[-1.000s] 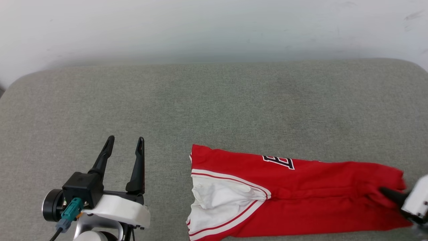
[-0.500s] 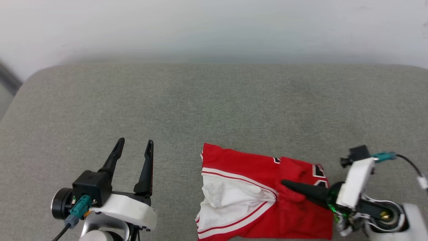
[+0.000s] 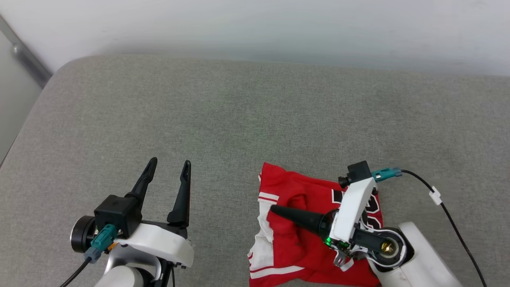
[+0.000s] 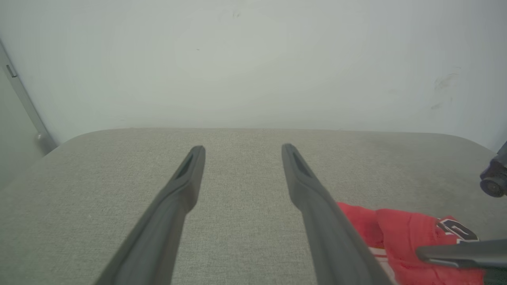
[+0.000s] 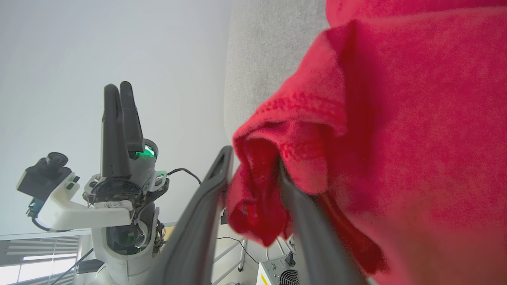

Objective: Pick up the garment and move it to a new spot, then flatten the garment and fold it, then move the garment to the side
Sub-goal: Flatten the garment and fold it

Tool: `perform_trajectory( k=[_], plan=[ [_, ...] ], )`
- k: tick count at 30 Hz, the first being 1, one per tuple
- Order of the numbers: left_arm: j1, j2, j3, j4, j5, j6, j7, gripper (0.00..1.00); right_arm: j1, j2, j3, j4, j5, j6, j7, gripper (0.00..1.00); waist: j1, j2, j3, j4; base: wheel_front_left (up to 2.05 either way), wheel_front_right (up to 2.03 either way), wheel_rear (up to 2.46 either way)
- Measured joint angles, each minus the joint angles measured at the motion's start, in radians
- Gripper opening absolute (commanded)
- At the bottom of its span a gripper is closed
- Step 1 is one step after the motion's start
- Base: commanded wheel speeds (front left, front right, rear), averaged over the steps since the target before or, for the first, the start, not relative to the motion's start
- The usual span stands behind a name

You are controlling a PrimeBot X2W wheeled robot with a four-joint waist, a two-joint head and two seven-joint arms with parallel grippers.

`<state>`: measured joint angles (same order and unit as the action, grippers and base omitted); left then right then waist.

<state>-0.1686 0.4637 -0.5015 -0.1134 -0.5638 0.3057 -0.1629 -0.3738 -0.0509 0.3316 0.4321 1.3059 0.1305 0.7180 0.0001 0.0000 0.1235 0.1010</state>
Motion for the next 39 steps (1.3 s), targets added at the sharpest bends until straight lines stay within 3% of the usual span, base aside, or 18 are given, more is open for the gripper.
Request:
perform_trajectory(
  k=[9,13,17,21,25,28,31,39],
  plan=[
    [-0.001,0.000,0.006,0.021,-0.011,-0.004,-0.009,1.00,-0.048,-0.018,0.110,-0.037,-0.022,0.000,-0.046,1.00,0.0000,0.0000,0.007,-0.010,0.00,0.00,0.00],
    [0.000,-0.001,0.008,0.022,-0.012,0.007,-0.012,1.00,-0.080,-0.120,0.187,-0.193,-0.179,0.000,-0.188,1.00,0.0000,0.0000,-0.008,-0.033,0.00,0.00,0.00],
    [0.009,-0.002,0.016,0.022,-0.016,0.017,-0.018,1.00,-0.095,-0.229,0.200,-0.205,-0.432,0.000,-0.349,1.00,0.0000,0.0000,-0.021,-0.054,0.00,0.00,0.00],
    [0.021,-0.004,0.022,0.026,-0.022,0.021,-0.026,1.00,-0.069,-0.270,0.108,-0.194,-0.632,0.000,-0.444,1.00,0.0000,0.0000,-0.032,-0.076,0.00,0.00,0.00],
    [0.022,-0.002,0.030,0.035,-0.029,0.024,-0.035,1.00,0.010,-0.284,-0.058,-0.211,-0.793,0.000,-0.504,1.00,0.0000,0.0000,-0.039,-0.094,0.00,0.00,0.00],
    [0.033,0.001,0.044,0.045,-0.030,0.030,-0.044,1.00,0.095,-0.246,-0.238,-0.298,-0.917,0.000,-0.572,1.00,0.0000,0.0000,-0.046,-0.110,0.00,0.00,0.00],
    [0.039,0.002,0.051,0.056,-0.030,0.037,-0.053,1.00,0.156,-0.203,-0.329,-0.383,-0.975,0.000,-0.637,1.00,-0.0001,0.0000,-0.054,-0.119,0.00,0.00,0.00],
    [0.075,0.000,0.061,0.081,-0.026,0.048,-0.074,1.00,0.312,-0.110,-0.361,-0.541,-1.041,0.000,-0.679,1.00,-0.0001,0.0000,-0.094,-0.136,0.00,0.00,0.00]
  ],
)
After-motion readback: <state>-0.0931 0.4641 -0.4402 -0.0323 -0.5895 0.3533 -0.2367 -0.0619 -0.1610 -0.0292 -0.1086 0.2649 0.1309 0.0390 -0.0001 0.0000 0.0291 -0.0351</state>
